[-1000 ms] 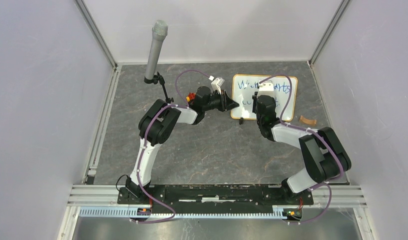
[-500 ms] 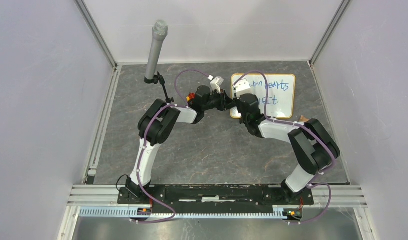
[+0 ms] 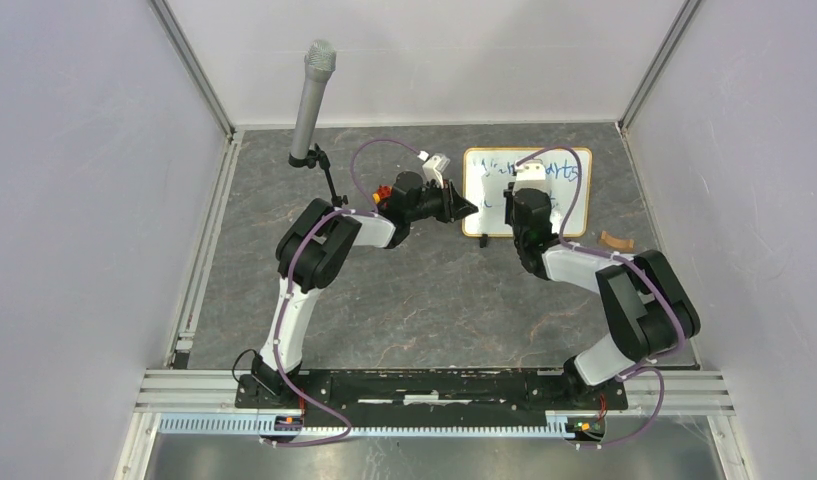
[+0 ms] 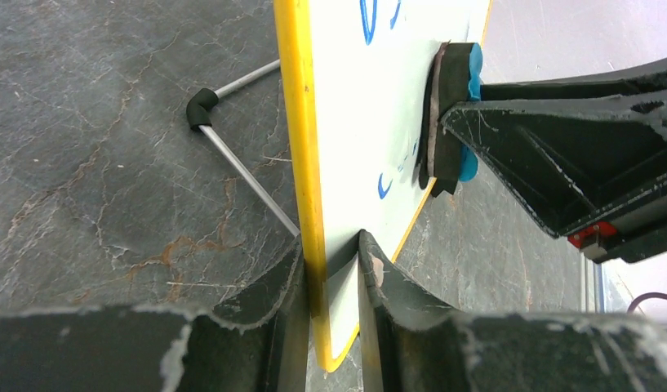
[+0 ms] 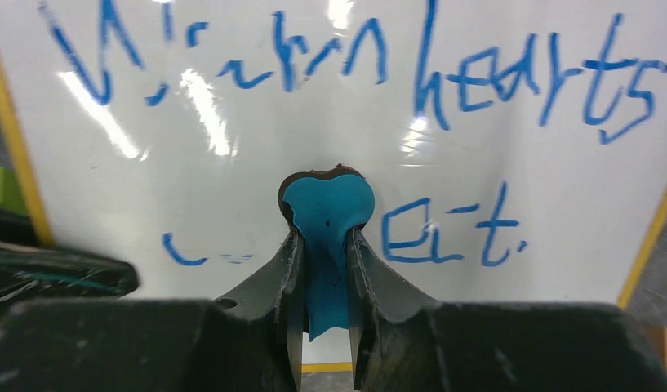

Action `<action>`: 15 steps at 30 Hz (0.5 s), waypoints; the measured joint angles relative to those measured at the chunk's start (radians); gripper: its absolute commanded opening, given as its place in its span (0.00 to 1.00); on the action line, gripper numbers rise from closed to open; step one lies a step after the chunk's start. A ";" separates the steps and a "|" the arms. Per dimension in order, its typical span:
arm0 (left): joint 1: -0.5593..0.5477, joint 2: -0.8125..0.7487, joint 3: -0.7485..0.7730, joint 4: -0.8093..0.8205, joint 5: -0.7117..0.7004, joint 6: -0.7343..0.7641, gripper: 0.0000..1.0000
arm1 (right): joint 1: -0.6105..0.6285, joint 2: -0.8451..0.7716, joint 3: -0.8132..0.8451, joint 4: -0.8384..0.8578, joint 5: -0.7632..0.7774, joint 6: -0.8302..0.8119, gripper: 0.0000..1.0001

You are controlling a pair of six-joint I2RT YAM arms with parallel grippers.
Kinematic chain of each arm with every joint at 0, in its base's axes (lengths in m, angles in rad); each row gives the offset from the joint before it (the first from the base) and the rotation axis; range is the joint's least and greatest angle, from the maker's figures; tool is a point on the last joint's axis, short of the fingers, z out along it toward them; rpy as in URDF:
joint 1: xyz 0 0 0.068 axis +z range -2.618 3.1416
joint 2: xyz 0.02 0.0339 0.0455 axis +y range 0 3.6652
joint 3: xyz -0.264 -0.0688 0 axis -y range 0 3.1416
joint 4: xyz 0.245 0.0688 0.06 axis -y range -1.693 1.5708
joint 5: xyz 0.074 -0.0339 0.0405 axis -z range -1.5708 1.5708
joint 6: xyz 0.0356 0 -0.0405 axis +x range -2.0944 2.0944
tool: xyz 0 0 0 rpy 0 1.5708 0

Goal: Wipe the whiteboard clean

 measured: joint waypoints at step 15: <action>-0.006 -0.010 0.000 -0.028 -0.026 0.017 0.02 | 0.116 0.094 0.130 -0.084 0.085 -0.151 0.08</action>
